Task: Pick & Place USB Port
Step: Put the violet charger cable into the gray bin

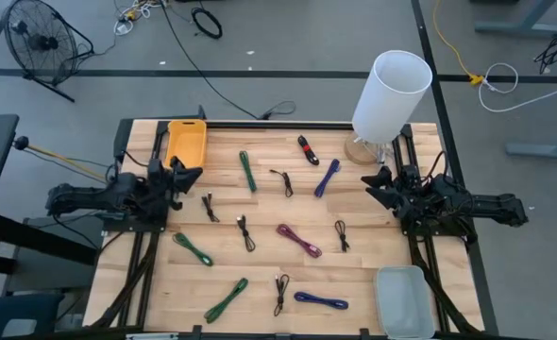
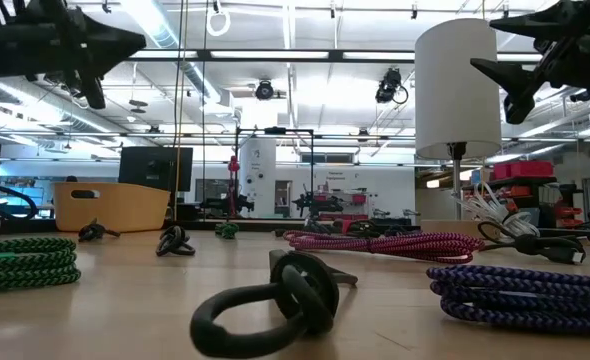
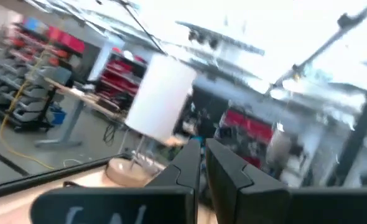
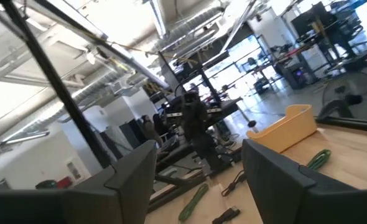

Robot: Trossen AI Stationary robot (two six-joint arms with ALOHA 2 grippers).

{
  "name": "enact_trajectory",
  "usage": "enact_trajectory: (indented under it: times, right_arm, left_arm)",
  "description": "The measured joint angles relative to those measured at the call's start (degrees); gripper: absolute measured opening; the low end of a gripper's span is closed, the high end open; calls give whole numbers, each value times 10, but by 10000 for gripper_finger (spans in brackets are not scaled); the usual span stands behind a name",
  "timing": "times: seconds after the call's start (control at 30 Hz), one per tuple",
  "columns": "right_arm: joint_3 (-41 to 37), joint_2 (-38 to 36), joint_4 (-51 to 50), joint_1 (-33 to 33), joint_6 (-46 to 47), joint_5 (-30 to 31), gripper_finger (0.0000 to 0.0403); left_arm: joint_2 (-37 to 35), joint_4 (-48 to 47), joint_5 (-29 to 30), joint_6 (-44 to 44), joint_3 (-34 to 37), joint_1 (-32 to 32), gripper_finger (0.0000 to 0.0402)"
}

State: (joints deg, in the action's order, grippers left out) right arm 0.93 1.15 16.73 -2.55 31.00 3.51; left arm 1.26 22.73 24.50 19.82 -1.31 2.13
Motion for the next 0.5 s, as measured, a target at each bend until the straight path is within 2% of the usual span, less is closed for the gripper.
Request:
enact_trajectory:
  times: [0.13, 0.27, 0.37, 0.5]
  right_arm:
    - [0, 0, 0, 0, 0, 21, 237]
    - [0, 0, 19, 0, 0, 38, 237]
    - [0, 0, 70, 0, 9, 82, 237]
    - [0, 0, 119, 0, 28, 149, 237]
  left_arm:
    - [0, 4, 77, 28, 0, 0, 28]
    - [0, 5, 118, 22, 0, 0, 28]
    - [0, 26, 123, 21, 0, 0, 28]
    - [0, 28, 99, 17, 0, 0, 28]
